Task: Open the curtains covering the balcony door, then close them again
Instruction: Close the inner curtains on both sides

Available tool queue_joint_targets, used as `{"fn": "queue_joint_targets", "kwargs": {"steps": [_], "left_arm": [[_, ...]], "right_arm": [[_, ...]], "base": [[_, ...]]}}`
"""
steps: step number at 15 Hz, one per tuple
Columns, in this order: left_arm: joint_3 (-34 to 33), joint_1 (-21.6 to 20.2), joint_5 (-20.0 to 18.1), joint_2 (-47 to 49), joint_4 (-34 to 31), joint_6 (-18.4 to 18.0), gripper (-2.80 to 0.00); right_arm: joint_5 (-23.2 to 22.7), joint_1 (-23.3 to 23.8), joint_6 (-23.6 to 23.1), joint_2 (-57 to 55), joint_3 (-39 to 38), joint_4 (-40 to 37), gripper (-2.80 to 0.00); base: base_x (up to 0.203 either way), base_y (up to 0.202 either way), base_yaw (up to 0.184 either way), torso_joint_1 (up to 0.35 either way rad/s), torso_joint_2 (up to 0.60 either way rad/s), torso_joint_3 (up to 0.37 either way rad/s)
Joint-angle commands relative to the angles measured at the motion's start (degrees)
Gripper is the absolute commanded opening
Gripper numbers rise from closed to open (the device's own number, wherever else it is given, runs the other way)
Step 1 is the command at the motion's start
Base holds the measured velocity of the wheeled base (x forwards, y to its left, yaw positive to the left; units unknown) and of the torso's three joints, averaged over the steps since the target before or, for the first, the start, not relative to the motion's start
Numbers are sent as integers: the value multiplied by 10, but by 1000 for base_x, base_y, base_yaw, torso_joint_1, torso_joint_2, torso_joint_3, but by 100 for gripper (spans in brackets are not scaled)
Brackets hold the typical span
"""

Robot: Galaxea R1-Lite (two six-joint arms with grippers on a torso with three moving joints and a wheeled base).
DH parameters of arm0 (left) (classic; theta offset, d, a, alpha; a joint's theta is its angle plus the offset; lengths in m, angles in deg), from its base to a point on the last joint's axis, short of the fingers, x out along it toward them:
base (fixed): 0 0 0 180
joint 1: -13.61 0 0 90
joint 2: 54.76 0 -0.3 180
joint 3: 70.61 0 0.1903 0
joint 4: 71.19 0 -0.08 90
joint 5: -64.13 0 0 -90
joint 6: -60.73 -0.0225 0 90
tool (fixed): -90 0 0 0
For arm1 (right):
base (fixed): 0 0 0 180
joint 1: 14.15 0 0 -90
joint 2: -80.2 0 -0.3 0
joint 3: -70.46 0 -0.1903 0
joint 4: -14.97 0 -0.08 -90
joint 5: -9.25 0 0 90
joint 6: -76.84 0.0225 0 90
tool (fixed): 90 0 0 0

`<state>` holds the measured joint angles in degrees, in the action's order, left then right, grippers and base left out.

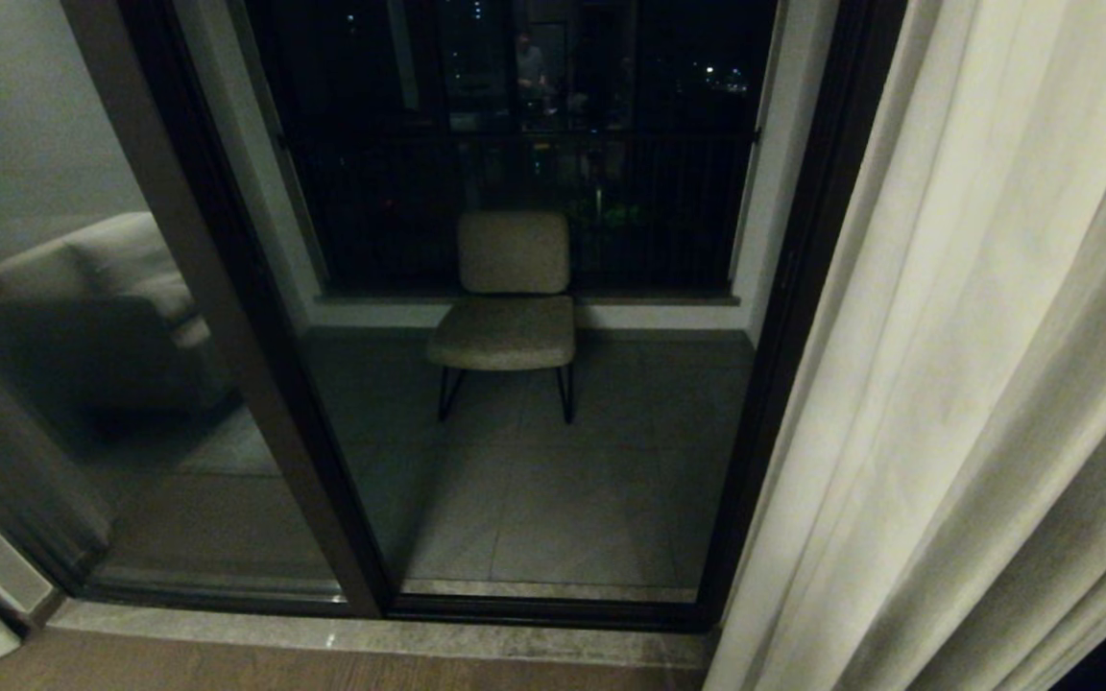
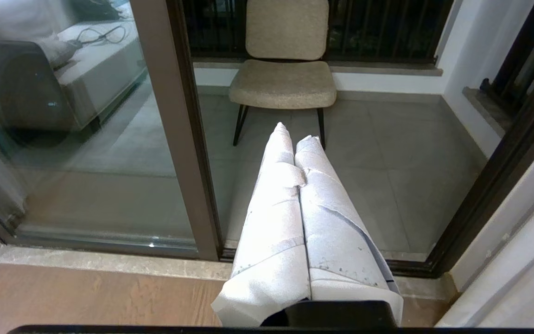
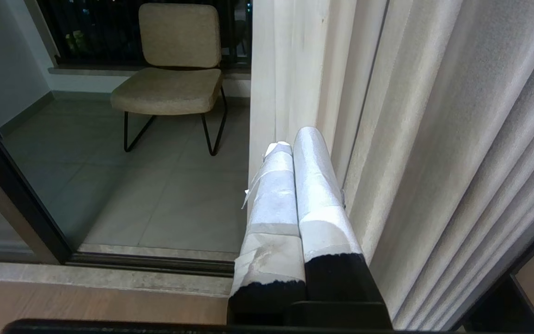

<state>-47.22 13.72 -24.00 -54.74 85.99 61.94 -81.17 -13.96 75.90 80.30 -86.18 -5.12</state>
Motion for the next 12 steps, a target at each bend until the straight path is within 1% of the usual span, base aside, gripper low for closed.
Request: {"fn": "queue_joint_targets", "kwargs": {"steps": [1,10,11,12], "left_arm": [[0,0,1,0,1,0,-280],[0,0,0,0,1,0,-280],[1,0,1,0,0,0,-280],[0,0,1,0,0,0,-280]], "right_arm": [[0,0,0,-1,0,1,-280],[0,0,-4,-1,0,1,-280],[0,0,-16,-1,0,2,-280],[-1,-1,-42,-1,0,1,-280]], "base": [[0,0,0,0,0,0],[0,0,0,0,0,0],[0,0,0,0,0,0],[0,0,0,0,0,0]]}}
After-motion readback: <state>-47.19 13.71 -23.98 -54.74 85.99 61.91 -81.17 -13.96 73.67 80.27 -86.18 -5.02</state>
